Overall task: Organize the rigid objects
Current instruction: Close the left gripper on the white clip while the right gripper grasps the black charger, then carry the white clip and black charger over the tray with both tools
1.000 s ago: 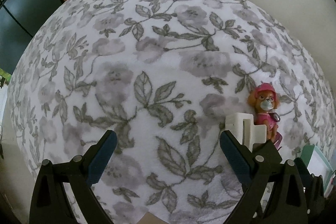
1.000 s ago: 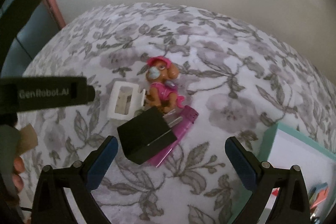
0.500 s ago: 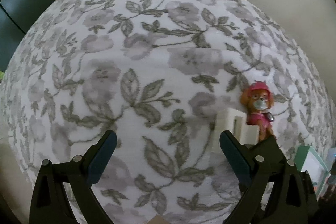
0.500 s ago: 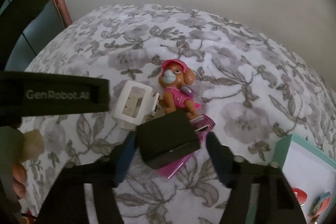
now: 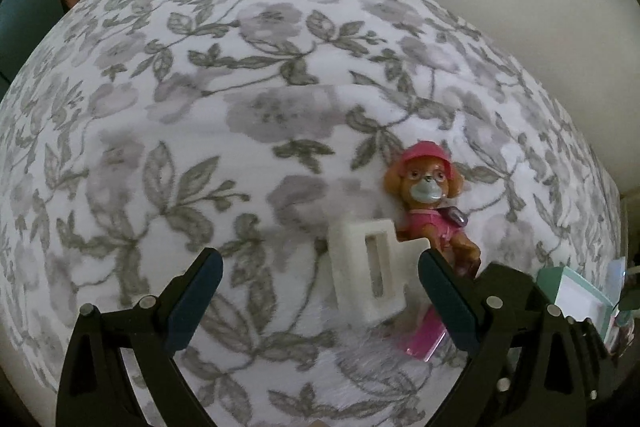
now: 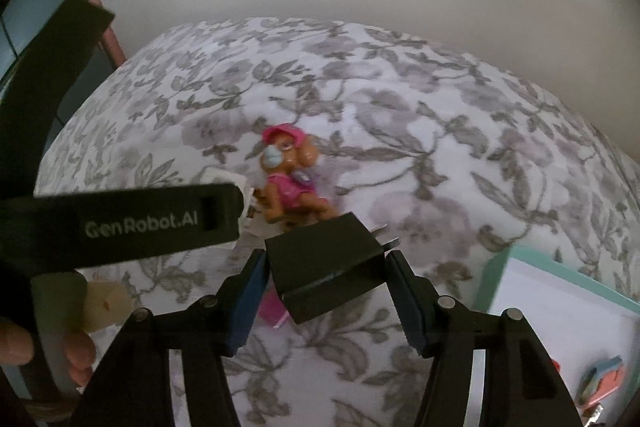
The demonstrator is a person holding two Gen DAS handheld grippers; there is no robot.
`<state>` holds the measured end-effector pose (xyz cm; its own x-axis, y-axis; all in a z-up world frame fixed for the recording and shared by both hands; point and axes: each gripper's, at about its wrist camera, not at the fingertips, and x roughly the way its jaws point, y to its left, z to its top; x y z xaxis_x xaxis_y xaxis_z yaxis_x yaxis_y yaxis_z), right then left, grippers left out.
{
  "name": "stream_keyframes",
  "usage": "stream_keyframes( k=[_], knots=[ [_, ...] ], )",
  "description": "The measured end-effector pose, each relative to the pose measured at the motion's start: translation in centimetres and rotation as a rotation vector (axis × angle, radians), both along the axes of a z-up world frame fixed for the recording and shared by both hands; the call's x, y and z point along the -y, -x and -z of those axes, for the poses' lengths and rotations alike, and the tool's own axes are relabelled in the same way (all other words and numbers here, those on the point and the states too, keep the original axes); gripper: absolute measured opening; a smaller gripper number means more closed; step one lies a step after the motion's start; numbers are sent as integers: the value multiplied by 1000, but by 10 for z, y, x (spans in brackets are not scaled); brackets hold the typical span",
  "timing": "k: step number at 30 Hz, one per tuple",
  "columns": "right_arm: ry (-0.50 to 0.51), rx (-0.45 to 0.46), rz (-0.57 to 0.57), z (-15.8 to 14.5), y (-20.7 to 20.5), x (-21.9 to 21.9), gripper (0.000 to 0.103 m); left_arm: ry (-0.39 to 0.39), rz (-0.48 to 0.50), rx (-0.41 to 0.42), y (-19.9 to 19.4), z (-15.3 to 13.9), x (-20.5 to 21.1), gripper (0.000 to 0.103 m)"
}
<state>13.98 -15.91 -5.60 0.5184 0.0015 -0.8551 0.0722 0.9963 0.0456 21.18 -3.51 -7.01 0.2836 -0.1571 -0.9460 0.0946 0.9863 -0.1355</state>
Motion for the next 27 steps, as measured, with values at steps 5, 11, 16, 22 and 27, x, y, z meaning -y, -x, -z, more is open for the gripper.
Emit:
stream_keyframes(
  k=[5,11,16,22,27],
  knots=[
    [-18,-10,24,1,1,12,58,26,14,-6,-1,4,10,98],
    [-31,-7,26,0,4,14,58,81,38,-19,0,6,19,82],
    [-26,-8,37,-2,5,18,58,90,42,-7,2,0,22,54],
    [-30,-6,55,-5,7,22,58,102,25,-7,1,-2,19,54],
    [-42,17,66,-21,13,29,58,135,20,14,7,-21,12,53]
  ],
)
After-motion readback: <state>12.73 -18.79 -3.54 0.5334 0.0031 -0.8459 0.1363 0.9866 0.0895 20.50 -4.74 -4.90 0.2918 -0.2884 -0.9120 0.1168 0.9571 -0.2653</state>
